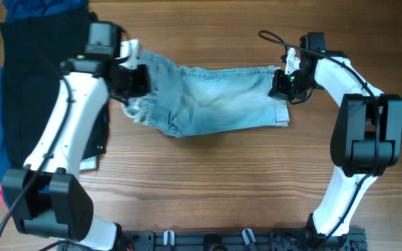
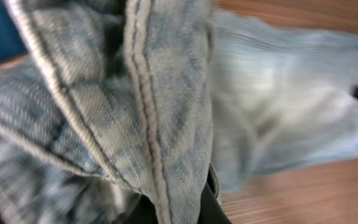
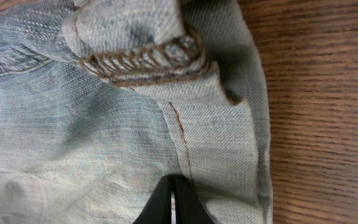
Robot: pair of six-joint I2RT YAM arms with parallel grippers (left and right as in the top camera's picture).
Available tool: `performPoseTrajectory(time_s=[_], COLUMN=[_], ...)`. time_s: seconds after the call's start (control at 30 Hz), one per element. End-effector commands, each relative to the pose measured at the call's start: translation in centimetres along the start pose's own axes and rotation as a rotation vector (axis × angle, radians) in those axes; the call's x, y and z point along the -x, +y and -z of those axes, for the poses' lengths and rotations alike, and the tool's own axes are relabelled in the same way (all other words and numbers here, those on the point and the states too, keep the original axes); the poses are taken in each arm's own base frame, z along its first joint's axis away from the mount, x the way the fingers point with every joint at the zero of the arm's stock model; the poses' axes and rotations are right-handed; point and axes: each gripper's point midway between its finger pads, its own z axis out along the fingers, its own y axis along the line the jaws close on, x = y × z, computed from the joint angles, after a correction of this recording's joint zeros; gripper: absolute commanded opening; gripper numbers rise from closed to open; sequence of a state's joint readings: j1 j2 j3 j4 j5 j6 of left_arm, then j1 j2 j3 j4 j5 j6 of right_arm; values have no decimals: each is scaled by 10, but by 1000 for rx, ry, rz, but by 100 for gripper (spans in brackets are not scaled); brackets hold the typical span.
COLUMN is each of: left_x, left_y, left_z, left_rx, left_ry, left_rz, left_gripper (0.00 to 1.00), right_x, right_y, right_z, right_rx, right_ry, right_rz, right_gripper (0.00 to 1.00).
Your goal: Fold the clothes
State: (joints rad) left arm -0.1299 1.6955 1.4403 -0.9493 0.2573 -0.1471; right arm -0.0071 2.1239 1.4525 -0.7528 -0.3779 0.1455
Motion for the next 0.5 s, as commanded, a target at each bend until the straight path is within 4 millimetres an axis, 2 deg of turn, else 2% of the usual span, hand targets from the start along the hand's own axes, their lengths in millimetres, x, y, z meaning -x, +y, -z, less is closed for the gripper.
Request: performPoseTrajectory(time_s=[0.0, 0.07, 0.23, 0.47], left_x=[-2, -9, -16, -13], left_y=[-74, -105, -162, -224], left_z=[5, -1, -29, -68], left_rx=[-139, -175, -209, -332], left_ry=[-33, -37, -72, -125], left_rz=[-78, -118, -150, -107], left_gripper=[4, 4, 4, 4], right_x=[-13, -13, -13, -10], right_y=[-4, -3, 1, 3], right_z=[-16, -16, -16, -16], right_rx=[6, 13, 36, 45], right_ry=[52, 50, 51, 42], right_rz=[-30, -29, -26, -23], right_gripper=[4, 4, 4, 4])
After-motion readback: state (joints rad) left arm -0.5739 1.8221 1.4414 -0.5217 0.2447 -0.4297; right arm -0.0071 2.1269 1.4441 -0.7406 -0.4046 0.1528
